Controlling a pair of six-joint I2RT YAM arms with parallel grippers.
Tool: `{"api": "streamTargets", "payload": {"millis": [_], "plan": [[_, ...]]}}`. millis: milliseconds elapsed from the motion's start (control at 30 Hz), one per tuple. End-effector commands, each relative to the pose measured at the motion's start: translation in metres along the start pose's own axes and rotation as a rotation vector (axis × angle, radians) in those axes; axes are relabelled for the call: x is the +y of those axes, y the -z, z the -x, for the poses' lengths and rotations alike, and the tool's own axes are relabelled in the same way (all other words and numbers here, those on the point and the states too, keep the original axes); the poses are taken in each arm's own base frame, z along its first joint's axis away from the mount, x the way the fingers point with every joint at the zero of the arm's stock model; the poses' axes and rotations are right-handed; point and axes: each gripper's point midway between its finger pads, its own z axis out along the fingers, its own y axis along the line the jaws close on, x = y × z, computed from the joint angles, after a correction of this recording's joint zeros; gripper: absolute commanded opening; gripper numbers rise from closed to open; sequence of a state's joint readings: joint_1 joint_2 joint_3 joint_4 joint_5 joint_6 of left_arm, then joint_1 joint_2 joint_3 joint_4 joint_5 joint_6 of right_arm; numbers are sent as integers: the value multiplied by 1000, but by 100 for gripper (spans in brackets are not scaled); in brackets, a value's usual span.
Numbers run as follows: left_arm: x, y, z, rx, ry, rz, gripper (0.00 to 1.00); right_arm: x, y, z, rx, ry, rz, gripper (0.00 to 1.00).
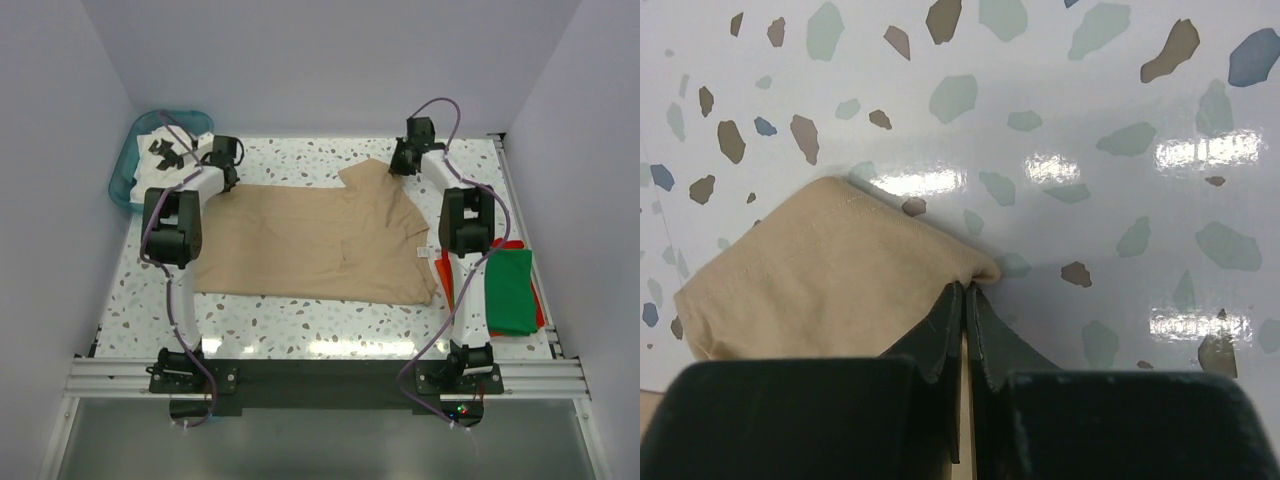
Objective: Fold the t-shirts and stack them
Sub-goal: Fold the tshirt
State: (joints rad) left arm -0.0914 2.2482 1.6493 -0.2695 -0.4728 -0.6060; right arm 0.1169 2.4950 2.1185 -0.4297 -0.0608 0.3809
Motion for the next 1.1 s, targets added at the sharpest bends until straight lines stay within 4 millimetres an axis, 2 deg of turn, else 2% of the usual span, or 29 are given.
{"api": "streamTargets", "payload": {"millis": [0, 33, 233, 400, 433, 467, 533, 567, 600, 700, 767, 800, 833, 967, 1000, 1067], "plan": [[-4, 19, 38, -84, 38, -44, 0, 16, 46, 55, -150, 13, 19, 0], [-4, 21, 40, -89, 41, -47, 0, 16, 49, 54, -152, 13, 20, 0], [-5, 31, 54, -124, 55, -70, 0, 25, 88, 84, -251, 18, 34, 0], [-5, 39, 64, -143, 64, -82, 0, 27, 108, 92, -281, 19, 42, 0], [-5, 41, 66, -146, 66, -84, 0, 25, 108, 87, -270, 21, 37, 0], [-4, 41, 65, -144, 66, -83, 0, 28, 118, 92, -291, 21, 45, 0], [-2, 45, 67, -148, 71, -83, 0, 22, 119, 85, -283, 19, 26, 0], [0, 45, 67, -148, 71, -80, 0, 23, 127, 88, -300, 19, 28, 0], [2, 46, 65, -145, 72, -74, 0, 19, 125, 78, -281, 18, 18, 0], [7, 50, 64, -141, 75, -72, 0, 18, 139, 79, -301, 15, 20, 0], [12, 53, 63, -139, 78, -66, 0, 14, 140, 68, -285, 17, 12, 0], [13, 54, 62, -140, 81, -65, 0, 15, 151, 71, -303, 14, 16, 0], [15, 58, 62, -141, 84, -66, 0, 11, 149, 61, -284, 9, 10, 0], [23, 65, 60, -142, 88, -55, 0, 7, 166, 52, -293, 2, 8, 0], [25, 67, 60, -141, 93, -52, 0, 3, 165, 41, -275, -3, -2, 0], [30, 73, 59, -142, 93, -51, 0, 4, 180, 41, -293, -9, 7, 0]]}}
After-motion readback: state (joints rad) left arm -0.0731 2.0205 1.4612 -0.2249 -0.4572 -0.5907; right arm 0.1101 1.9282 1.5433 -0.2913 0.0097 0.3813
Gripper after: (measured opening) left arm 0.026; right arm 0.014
